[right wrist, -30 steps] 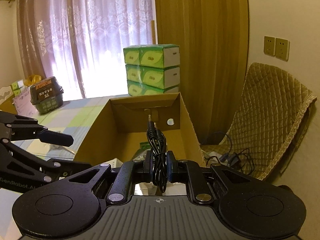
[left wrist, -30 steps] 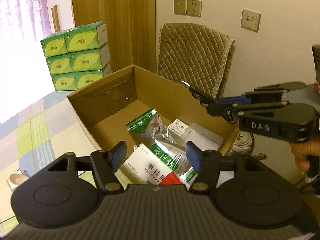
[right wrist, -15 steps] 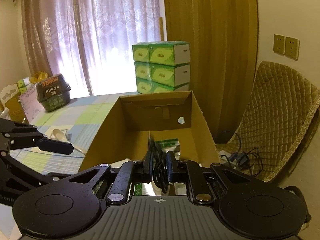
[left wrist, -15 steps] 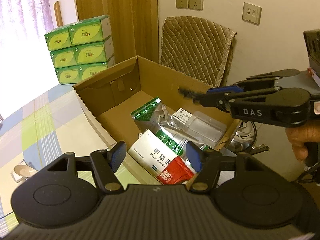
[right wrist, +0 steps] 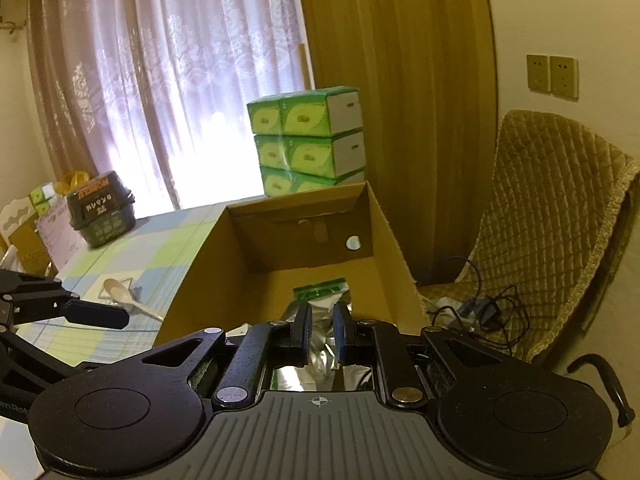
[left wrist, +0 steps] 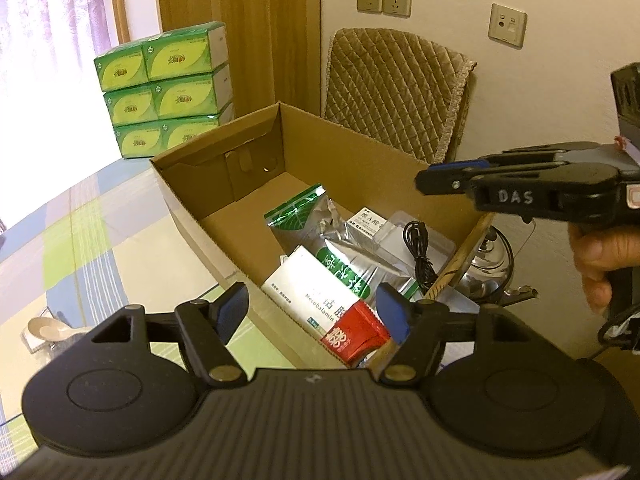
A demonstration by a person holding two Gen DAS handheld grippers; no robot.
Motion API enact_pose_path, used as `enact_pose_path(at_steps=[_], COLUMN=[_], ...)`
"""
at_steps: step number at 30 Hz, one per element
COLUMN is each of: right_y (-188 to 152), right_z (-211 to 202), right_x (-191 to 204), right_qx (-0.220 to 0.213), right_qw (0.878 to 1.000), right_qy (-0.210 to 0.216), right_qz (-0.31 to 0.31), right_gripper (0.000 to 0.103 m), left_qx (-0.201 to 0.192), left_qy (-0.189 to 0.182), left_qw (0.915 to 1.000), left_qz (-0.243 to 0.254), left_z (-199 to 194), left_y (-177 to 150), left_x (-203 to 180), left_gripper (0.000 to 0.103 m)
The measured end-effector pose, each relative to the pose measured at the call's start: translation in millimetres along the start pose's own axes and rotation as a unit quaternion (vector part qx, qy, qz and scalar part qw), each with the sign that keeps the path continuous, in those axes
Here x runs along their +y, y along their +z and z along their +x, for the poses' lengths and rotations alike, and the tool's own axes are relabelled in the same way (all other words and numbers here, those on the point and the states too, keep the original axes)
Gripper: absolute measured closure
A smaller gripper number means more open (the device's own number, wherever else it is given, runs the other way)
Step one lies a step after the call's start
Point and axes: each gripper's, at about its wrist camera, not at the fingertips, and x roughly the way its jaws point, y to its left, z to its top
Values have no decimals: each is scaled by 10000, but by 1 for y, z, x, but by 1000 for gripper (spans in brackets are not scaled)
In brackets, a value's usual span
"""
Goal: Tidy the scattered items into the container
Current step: 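Open left gripper to drop packet into box while right gripper releases cable, then withdraw both grippers from the box toward the spoon and clear plastic box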
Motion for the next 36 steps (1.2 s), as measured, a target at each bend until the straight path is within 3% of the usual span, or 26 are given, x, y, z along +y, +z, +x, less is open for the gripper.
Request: enact_pose_path(at_steps=[8,9,10,11,14,24,36], right_y=[-4,-5,-6,-8,-11,-24,-25], right_z=[-21,-23,-26,-30,-38,-48,-22], right_x=[3,5,7,8,19,83,162], right_qx=[-156,-165,-201,-305,-363,-215,147], right_qw=[9999,9998,9998,9995,9992,9966,9849], right_qy=[-38,-33,-36,-40,144,720,1246], right_qz=[61,51,69,115,99,-350,-1197], right_gripper=[83,51,8,5,5,5,5], left_qx=[3,13,27,41,47,106,220], left_qy=[110,130,156,181,253,790,1281], left_qw=[9996,9994,9992,9989,9976,9871,9794], left_qz=[-274,-328,-376,-426,-647,-1390,-1546], left_z=[-20,-23,-26,-29,-41,-90,-127], left_y=[-19,-24,-28,-32,-48,-108,-153], left_x=[9,12,14,16,26,67,116], left_gripper=[28,27,26,25,18,10,7])
